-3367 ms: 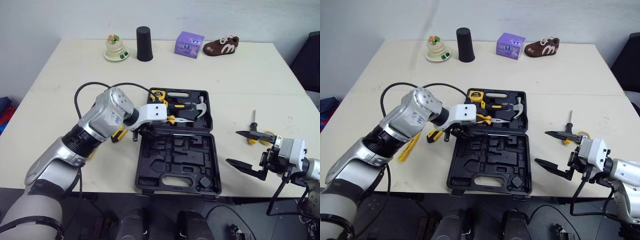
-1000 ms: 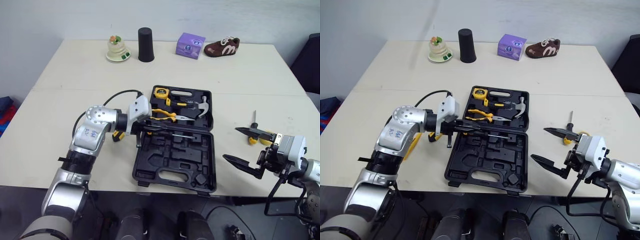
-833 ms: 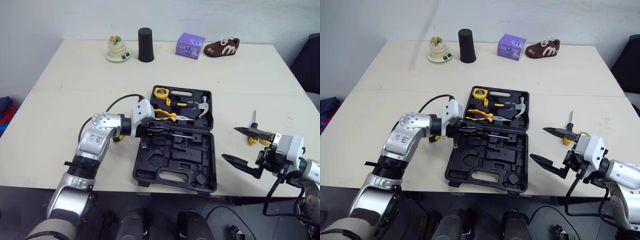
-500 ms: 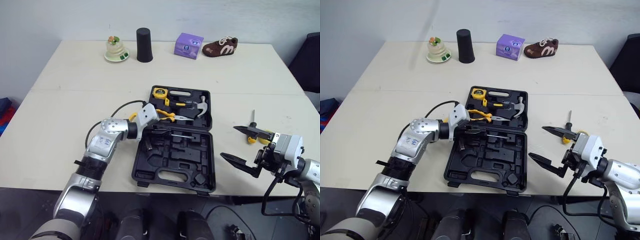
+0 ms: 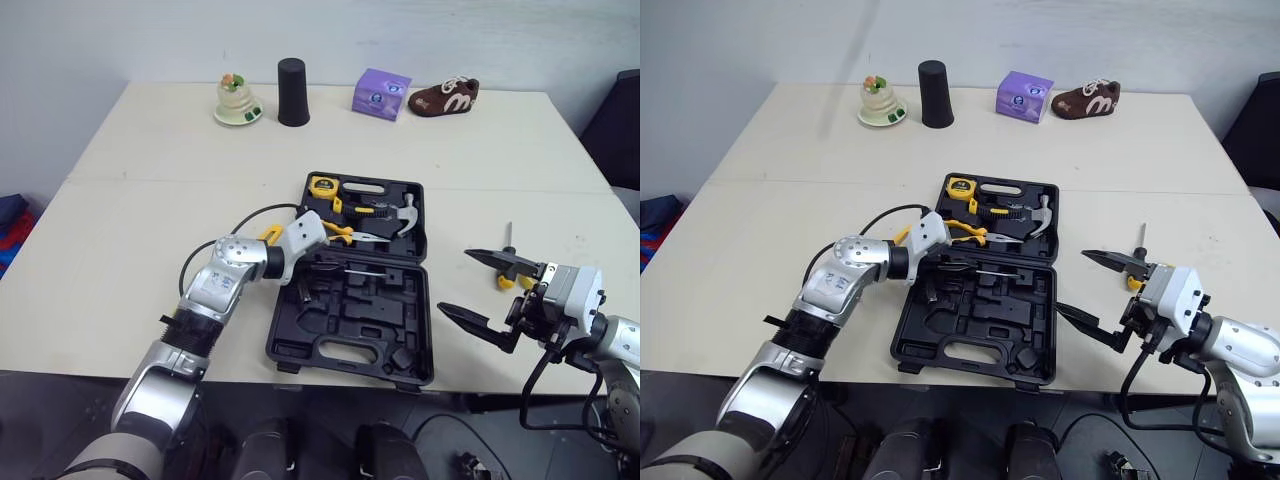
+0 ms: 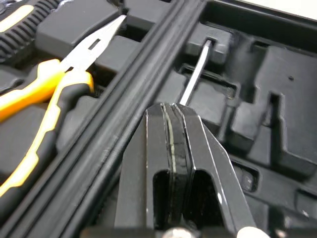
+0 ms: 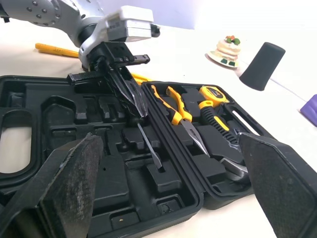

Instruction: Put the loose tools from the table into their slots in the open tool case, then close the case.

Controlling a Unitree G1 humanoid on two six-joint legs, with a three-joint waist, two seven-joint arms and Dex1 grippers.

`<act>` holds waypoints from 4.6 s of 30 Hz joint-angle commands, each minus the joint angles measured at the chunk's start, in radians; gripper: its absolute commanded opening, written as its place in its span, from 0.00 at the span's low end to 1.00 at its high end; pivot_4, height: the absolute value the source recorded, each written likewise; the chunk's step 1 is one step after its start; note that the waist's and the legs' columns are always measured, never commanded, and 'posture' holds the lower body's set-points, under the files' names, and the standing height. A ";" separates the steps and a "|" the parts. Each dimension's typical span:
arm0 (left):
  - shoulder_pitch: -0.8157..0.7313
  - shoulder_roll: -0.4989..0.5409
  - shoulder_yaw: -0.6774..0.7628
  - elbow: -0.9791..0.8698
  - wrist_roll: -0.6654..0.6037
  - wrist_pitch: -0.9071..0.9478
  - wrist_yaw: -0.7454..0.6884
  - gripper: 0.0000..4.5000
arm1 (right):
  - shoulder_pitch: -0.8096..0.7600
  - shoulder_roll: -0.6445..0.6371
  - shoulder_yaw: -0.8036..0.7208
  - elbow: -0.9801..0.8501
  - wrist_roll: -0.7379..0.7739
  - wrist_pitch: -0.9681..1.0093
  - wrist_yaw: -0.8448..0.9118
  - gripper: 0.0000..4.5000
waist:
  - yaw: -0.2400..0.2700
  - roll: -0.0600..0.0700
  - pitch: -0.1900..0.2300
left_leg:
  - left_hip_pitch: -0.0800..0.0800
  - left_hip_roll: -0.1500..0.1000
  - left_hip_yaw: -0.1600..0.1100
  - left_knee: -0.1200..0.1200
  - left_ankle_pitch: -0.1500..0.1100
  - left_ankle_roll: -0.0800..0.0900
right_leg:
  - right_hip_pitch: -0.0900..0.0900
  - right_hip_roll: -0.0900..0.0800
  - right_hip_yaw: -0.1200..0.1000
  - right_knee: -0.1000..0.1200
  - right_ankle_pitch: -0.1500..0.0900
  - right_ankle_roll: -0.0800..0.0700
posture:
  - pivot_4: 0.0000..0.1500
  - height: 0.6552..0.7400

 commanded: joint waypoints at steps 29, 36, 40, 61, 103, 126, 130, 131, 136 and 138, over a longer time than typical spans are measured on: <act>0.216 0.227 0.381 -0.255 -0.270 -0.121 -0.095 0.28 | 0.262 0.083 -0.382 0.109 -0.011 -0.108 -0.162 1.00 | -0.005 0.009 -0.022 | 0.009 0.005 -0.002 -0.004 -0.013 -0.002 | 0.014 -0.002 0.003 -0.017 0.000 0.000 | 1.00 1.00; 0.513 0.415 0.712 -0.038 -0.215 -0.334 0.001 0.83 | 0.383 0.150 -0.545 0.308 -0.047 -0.247 -0.202 1.00 | -0.021 0.008 -0.021 | 0.014 0.002 0.004 -0.015 -0.014 0.003 | 0.012 -0.002 0.010 -0.020 0.000 0.000 | 1.00 1.00; 0.647 0.425 0.838 0.066 -0.186 -0.462 0.137 0.99 | 0.366 0.162 -0.579 0.528 -0.076 -0.333 -0.247 1.00 | -0.029 0.005 -0.020 | 0.014 0.005 0.005 -0.020 -0.015 0.001 | 0.009 -0.002 0.010 -0.021 -0.002 -0.003 | 1.00 1.00; 0.745 0.367 0.820 -0.253 -0.360 -0.265 0.187 0.99 | 0.257 0.171 -0.368 0.328 -0.046 -0.088 -0.413 1.00 | -0.025 0.009 -0.020 | 0.015 0.009 0.006 -0.020 -0.019 -0.008 | 0.007 -0.003 0.014 -0.019 -0.002 -0.004 | 1.00 1.00; 0.540 0.343 0.368 -0.823 -0.560 0.045 0.037 0.99 | -0.268 0.161 -0.028 -0.048 0.056 1.043 -0.996 1.00 | -0.025 0.008 -0.018 | -0.002 0.005 0.009 -0.015 -0.009 -0.003 | -0.009 0.006 0.018 -0.016 -0.001 -0.002 | 1.00 1.00; 0.537 0.358 0.344 -0.878 -0.573 0.067 0.010 1.00 | -0.564 0.153 -0.042 0.234 -0.021 1.306 -0.999 0.81 | -0.027 0.008 -0.018 | -0.002 0.005 0.012 -0.015 -0.009 -0.002 | -0.010 0.007 0.021 -0.016 -0.001 -0.001 | 1.00 1.00; 0.542 0.364 0.346 -0.879 -0.574 0.063 -0.007 1.00 | -0.563 0.182 -0.056 0.202 -0.020 1.358 -0.998 0.40 | -0.027 0.008 -0.018 | -0.002 0.005 0.012 -0.015 -0.009 -0.002 | -0.010 0.007 0.021 -0.016 -0.001 -0.001 | 1.00 1.00; 0.545 0.365 0.345 -0.879 -0.578 0.066 -0.011 1.00 | -0.561 0.189 -0.060 0.199 -0.025 1.366 -1.000 0.27 | -0.028 0.008 -0.018 | -0.002 0.005 0.012 -0.015 -0.009 -0.002 | -0.010 0.007 0.021 -0.016 -0.001 -0.001 | 1.00 1.00; 0.563 0.383 0.353 -0.858 -0.567 0.044 -0.049 1.00 | -0.558 0.209 -0.076 0.173 -0.046 1.352 -0.992 0.23 | -0.029 0.008 -0.018 | -0.002 0.006 0.012 -0.015 -0.009 -0.003 | -0.010 0.008 0.021 -0.016 -0.001 -0.001 | 1.00 1.00; 0.562 0.389 0.364 -0.846 -0.573 0.041 -0.061 1.00 | -0.554 0.199 -0.066 0.158 -0.047 1.285 -0.956 0.23 | -0.029 0.008 -0.018 | -0.002 0.006 0.012 -0.015 -0.009 -0.003 | -0.010 0.008 0.021 -0.017 -0.001 -0.001 | 1.00 1.00</act>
